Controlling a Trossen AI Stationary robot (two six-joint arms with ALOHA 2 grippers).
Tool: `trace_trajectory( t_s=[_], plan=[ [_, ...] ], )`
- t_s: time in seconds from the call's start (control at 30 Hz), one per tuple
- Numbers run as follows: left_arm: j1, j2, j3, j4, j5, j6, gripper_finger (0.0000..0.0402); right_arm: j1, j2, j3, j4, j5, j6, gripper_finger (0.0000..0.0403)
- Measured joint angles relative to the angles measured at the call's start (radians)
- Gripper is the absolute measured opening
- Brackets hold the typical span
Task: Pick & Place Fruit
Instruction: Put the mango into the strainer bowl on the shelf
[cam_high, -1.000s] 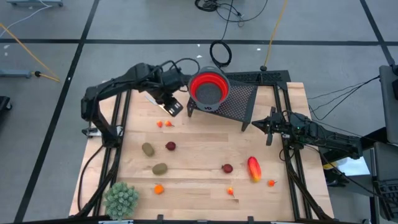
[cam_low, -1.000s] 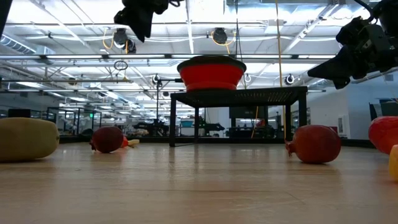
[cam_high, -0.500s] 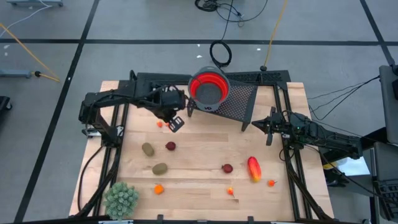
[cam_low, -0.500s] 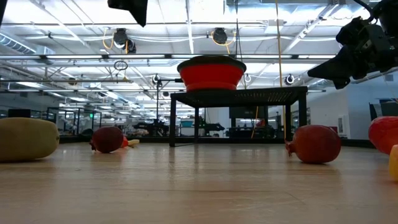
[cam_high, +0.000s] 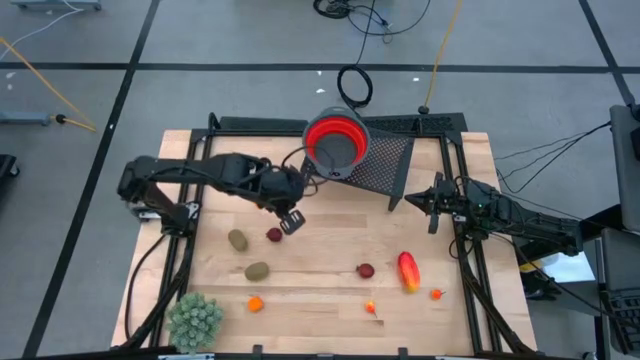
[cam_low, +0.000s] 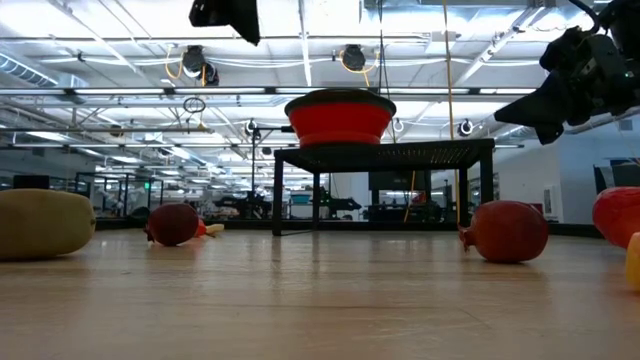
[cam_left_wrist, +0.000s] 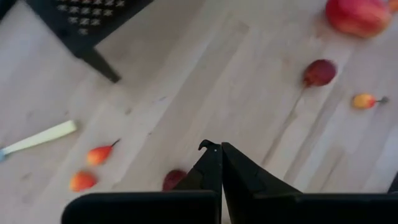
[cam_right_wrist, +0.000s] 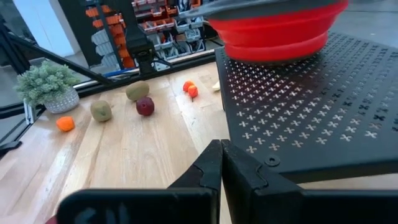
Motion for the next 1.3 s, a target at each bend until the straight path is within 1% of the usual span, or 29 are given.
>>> trace_trajectory(
  t_s=[0.13, 0.23, 0.4, 0.57, 0.63, 0.7, 0.8, 0.83, 1.1, 1.2, 1.3],
  plan=[
    [-0.023, -0.076, -0.133, 0.154, -0.001, -0.008, 0.0001, 0.000, 0.002, 0.000, 0.037, -0.027, -0.002, 0.0004],
    [-0.040, -0.134, -0.240, 0.294, -0.001, 0.018, 0.0003, 0.000, 0.006, 0.000, 0.088, -0.047, -0.007, 0.0003],
    [-0.053, -0.240, -0.407, 0.513, -0.001, 0.053, 0.0002, 0.000, 0.018, 0.004, 0.134, -0.048, -0.014, 0.0001],
    [-0.071, -0.333, -0.548, 0.647, -0.002, 0.101, 0.0001, 0.000, 0.049, 0.011, 0.206, -0.049, 0.011, 0.0001],
    [-0.080, -0.376, -0.599, 0.663, -0.003, 0.116, 0.0003, 0.000, 0.072, 0.020, 0.231, -0.048, 0.020, 0.0001],
    [-0.086, -0.413, -0.643, 0.723, -0.008, 0.122, 0.0003, 0.000, 0.089, 0.041, 0.225, -0.047, 0.024, 0.0001],
    [-0.096, -0.481, -0.723, 0.747, -0.028, 0.128, 0.0002, 0.000, 0.133, 0.087, 0.228, -0.047, 0.026, 0.0001],
    [-0.099, -0.503, -0.747, 0.787, -0.028, 0.140, 0.0003, 0.000, 0.147, 0.104, 0.222, -0.047, 0.020, 0.0001],
    [-0.129, -0.698, -0.939, 0.938, -0.018, 0.232, 0.0004, 0.020, 0.309, 0.272, 0.202, -0.046, -0.007, 0.0000],
    [-0.132, -0.763, -0.996, 0.937, -0.019, 0.246, 0.0001, 0.046, 0.383, 0.346, 0.202, -0.044, -0.023, 0.0000],
    [-0.132, -0.823, -1.044, 0.938, -0.018, 0.250, 0.0006, 0.078, 0.455, 0.422, 0.143, -0.045, -0.031, 0.0000]
  ],
)
